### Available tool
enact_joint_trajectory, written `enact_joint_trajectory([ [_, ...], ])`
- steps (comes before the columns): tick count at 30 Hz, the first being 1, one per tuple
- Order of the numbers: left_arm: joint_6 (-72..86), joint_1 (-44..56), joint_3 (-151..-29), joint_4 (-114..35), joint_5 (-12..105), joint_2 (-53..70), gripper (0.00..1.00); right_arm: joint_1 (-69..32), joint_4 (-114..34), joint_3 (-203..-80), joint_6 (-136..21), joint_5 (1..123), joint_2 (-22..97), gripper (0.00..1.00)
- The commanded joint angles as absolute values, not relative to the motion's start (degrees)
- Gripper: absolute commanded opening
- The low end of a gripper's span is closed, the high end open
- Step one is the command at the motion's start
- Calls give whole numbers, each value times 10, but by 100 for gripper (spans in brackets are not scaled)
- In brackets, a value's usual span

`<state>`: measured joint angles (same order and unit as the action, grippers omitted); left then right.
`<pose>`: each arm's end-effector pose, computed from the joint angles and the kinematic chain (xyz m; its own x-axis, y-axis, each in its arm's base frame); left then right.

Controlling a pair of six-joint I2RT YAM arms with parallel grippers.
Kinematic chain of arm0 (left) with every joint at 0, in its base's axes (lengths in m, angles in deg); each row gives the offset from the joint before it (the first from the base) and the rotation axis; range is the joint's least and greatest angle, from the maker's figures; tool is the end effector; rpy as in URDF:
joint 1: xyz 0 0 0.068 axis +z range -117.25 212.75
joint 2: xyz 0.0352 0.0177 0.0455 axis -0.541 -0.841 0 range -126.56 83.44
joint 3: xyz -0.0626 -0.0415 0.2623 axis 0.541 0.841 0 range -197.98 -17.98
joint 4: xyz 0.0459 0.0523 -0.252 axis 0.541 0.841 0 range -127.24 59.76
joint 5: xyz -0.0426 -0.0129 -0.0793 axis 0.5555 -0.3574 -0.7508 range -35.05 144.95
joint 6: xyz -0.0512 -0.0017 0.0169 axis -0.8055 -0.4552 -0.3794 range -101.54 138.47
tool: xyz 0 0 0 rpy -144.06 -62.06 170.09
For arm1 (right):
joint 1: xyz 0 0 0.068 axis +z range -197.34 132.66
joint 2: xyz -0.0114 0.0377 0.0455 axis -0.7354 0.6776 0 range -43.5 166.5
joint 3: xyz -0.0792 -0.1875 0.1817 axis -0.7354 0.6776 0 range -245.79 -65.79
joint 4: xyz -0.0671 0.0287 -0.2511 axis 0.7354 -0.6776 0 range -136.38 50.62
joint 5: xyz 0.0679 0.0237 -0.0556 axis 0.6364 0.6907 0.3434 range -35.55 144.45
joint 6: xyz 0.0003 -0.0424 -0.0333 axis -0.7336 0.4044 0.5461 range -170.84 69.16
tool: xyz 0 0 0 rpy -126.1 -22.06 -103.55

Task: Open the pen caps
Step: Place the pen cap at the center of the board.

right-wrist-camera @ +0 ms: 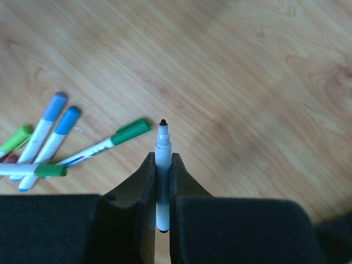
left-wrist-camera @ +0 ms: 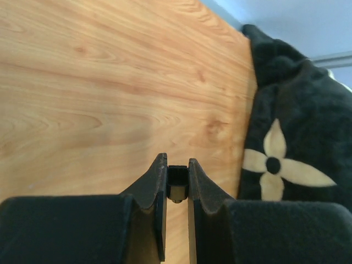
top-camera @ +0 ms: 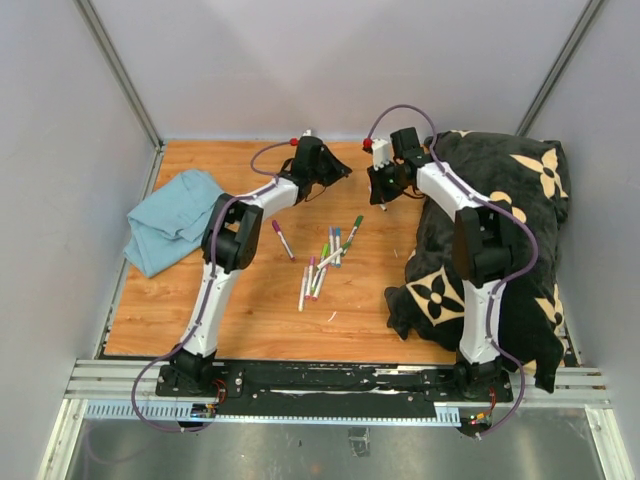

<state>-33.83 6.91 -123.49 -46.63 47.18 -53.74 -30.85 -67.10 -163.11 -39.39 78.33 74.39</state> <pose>0.4973 -0.2461 0.1740 -0.6395 -0.5613 -0.5254 0.0630 0.6428 -0.7634 0.4416 0.1458 0.2374 -0.5989 -0.3666 -0.7120 -0.6496 0.7423 0.1642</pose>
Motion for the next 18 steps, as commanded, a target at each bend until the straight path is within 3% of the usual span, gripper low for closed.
enact_joint_trajectory([
  [1,-366,63,-1339,-373,464,-608,0,-324,-733,-1688,-415,757,797,7],
  [8,-382,50,-1474,-288,490,-695,2,-327,-743,-1739,-418,757,861,10],
  [18,-374,45,-1477,-256,544,-692,12,-335,-759,-1784,-415,744,920,14],
])
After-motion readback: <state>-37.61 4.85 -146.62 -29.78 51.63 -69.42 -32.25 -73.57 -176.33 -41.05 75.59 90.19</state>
